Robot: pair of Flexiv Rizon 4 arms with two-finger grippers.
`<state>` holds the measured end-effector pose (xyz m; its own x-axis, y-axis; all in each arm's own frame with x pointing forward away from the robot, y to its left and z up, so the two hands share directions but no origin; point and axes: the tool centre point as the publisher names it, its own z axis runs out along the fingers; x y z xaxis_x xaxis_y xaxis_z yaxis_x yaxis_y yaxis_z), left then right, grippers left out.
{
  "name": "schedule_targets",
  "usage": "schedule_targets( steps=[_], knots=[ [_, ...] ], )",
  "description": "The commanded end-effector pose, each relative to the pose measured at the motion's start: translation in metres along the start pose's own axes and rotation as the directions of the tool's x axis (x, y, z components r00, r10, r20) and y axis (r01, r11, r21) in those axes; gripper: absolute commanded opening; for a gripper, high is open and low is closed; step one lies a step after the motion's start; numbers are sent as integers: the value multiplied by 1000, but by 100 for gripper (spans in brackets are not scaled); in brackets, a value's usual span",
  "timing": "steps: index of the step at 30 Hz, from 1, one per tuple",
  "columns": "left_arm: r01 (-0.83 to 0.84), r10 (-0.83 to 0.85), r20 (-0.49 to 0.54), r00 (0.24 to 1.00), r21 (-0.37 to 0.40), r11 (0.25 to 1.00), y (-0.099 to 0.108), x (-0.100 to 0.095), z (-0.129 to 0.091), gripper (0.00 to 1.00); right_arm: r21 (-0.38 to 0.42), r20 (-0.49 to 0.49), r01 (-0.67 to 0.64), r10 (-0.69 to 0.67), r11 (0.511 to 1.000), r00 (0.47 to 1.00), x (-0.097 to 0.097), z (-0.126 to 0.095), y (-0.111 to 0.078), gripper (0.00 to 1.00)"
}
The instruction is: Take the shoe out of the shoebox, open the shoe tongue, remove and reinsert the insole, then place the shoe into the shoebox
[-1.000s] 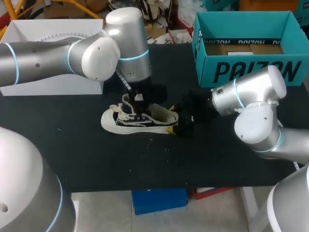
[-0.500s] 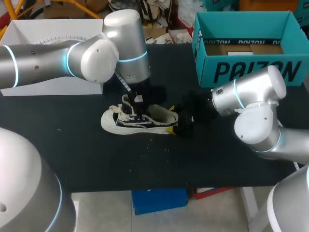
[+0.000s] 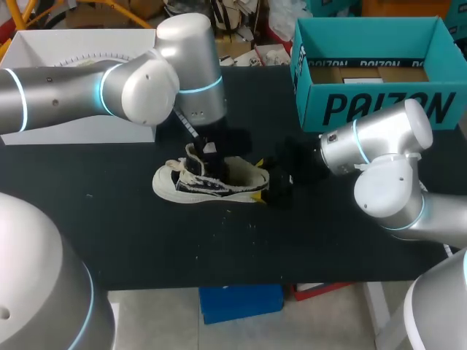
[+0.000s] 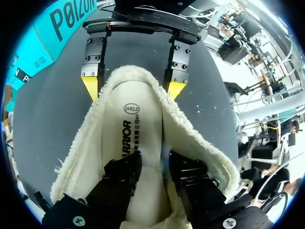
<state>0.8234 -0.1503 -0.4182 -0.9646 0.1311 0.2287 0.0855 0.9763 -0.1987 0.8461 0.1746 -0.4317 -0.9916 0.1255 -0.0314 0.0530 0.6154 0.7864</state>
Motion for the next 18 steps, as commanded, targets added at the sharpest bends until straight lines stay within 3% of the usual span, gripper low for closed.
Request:
schedule_targets(
  steps=[1,7,18],
  knots=[
    [2,-1,37,999,-22,1000,2,9,13,38,0,0,-1,1,1000,1000,-1,-1,0,0],
    [20,-4,179,984,-87,996,9,7,20,30,0,0,-1,1,1000,1000,-1,-1,0,0],
    [37,43,424,905,-180,983,31,-10,31,35,0,0,-1,1,1000,1000,-1,-1,0,0]
  ],
)
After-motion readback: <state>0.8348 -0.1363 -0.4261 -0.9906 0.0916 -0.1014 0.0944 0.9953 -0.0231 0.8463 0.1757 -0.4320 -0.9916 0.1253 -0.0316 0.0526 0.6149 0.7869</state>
